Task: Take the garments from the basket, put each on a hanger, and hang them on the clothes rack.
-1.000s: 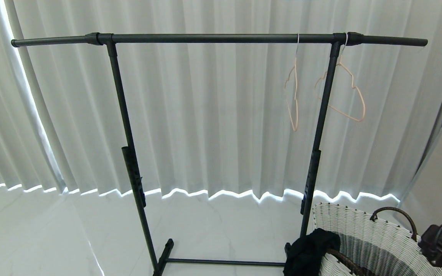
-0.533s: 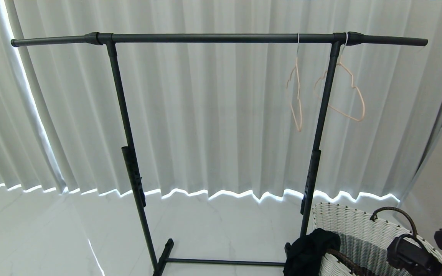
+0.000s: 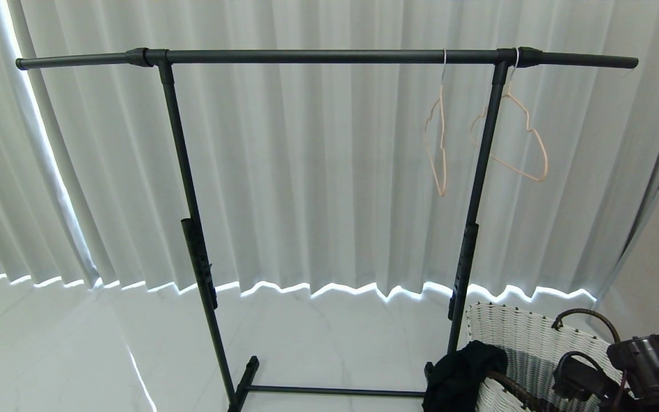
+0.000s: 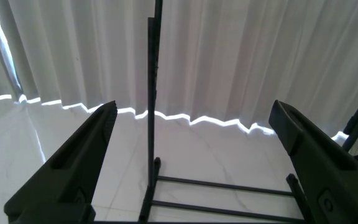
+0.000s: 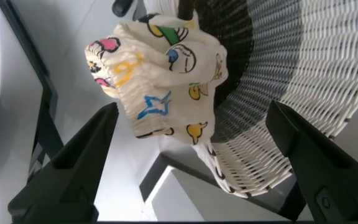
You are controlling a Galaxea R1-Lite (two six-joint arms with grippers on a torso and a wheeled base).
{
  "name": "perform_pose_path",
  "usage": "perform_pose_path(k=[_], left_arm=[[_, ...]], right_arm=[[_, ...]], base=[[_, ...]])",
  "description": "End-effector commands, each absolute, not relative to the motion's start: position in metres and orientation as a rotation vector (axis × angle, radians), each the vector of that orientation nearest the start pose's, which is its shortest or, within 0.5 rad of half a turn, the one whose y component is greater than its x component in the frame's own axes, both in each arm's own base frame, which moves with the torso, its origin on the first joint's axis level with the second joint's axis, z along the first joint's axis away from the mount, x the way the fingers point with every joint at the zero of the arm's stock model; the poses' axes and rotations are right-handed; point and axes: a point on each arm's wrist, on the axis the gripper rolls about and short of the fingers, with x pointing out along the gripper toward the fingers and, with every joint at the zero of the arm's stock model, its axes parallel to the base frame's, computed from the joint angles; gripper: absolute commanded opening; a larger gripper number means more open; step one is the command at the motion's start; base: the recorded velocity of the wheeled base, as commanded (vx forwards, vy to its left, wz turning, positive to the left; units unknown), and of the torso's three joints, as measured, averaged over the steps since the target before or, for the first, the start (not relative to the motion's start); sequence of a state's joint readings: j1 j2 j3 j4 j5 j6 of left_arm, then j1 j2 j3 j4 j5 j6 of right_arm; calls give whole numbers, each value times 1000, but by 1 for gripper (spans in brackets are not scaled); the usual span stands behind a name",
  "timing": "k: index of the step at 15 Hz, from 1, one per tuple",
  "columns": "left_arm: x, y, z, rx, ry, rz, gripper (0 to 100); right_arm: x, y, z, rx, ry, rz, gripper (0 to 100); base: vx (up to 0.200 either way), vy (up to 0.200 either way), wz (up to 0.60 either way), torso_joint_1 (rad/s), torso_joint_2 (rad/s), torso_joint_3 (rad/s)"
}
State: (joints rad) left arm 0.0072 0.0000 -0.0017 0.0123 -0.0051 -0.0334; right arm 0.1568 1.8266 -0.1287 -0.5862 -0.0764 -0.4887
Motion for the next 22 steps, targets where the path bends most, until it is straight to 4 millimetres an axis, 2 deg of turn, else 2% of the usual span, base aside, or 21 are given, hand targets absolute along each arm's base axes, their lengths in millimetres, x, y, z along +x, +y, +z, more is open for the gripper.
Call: perform_pose_path(k=[1, 4, 5, 10, 14, 17, 20, 22], left_arm=[[-23, 0, 75, -34, 11, 2, 100], [-23, 0, 75, -34, 11, 2, 100], [-23, 0, 75, -34, 11, 3, 100], [-23, 0, 75, -34, 11, 3, 100], [-23, 0, 75, -34, 11, 2, 100], [-23, 0, 75, -34, 11, 2, 100], [-23, 0, 75, -34, 11, 2, 100], [-23, 0, 75, -28, 14, 2, 100]], right_arm=[[173, 26, 11, -567, 1088, 349, 100], [174, 26, 11, -564, 1083, 343, 100], [175, 26, 10, -565, 1084, 343, 0], [178, 27, 11, -566, 1073, 344, 0], [168, 25, 29, -558, 985, 324, 0], [162, 25, 60, -520, 803, 280, 0], [172, 29, 105, -509, 615, 250, 0], [166, 28, 137, -505, 580, 242, 0]], base=[[0, 0, 0, 0, 0, 0], [0, 0, 0, 0, 0, 0], [0, 0, 0, 0, 0, 0], [0, 0, 0, 0, 0, 0], [0, 0, 0, 0, 0, 0], [0, 0, 0, 0, 0, 0], [0, 0, 0, 0, 0, 0], [0, 0, 0, 0, 0, 0]])
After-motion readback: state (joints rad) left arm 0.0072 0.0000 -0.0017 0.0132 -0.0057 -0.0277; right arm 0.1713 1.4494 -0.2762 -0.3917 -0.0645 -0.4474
